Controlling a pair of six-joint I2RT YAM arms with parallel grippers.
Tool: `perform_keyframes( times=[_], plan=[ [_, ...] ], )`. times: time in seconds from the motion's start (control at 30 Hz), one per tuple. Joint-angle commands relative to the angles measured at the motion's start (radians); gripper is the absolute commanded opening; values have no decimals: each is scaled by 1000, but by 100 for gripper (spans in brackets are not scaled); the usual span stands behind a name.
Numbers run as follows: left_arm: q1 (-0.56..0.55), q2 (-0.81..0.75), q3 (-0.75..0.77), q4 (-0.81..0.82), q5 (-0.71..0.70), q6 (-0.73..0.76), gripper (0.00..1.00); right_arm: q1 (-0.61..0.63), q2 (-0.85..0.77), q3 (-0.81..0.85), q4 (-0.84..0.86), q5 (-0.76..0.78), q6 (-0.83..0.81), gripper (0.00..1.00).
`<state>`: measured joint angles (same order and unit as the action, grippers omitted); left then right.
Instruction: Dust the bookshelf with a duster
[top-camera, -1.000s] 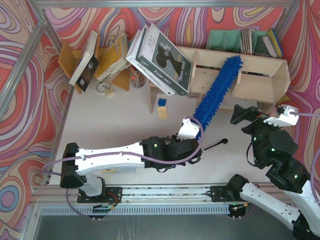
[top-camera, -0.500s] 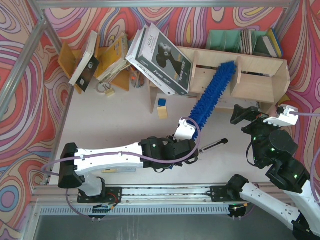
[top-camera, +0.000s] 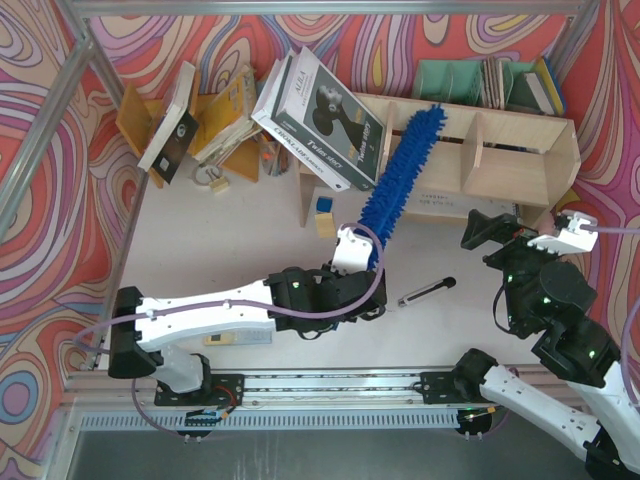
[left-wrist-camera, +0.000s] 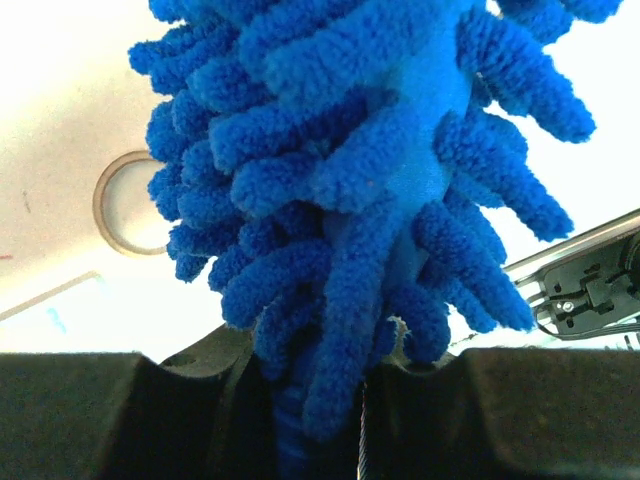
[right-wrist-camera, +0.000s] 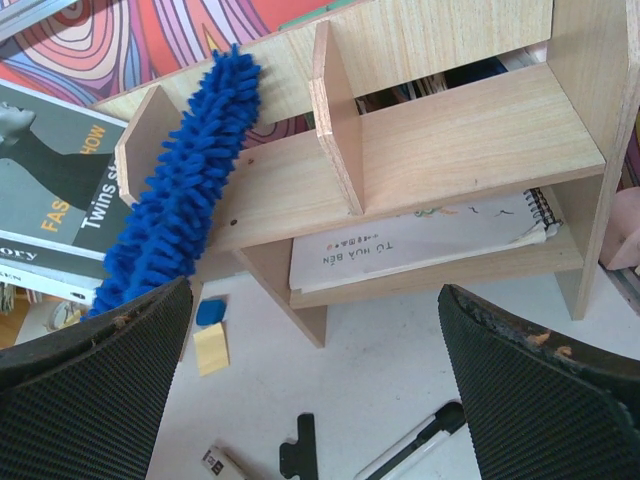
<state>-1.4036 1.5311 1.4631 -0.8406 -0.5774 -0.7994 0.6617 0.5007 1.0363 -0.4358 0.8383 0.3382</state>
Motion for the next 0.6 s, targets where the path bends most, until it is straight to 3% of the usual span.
perform_keyframes(
  times=[0.0,0.23,0.57],
  plan=[
    [10,-71,-34,-45,-83,-109,0,4,-12,-16,-2,19,9,99],
    [10,-73,-54,-18,-35,-105,0,4,3,-18,18,9,-11,99],
    [-15,90,86,6,58,3,0,3,6,-16,9,7,-10,99]
  ],
)
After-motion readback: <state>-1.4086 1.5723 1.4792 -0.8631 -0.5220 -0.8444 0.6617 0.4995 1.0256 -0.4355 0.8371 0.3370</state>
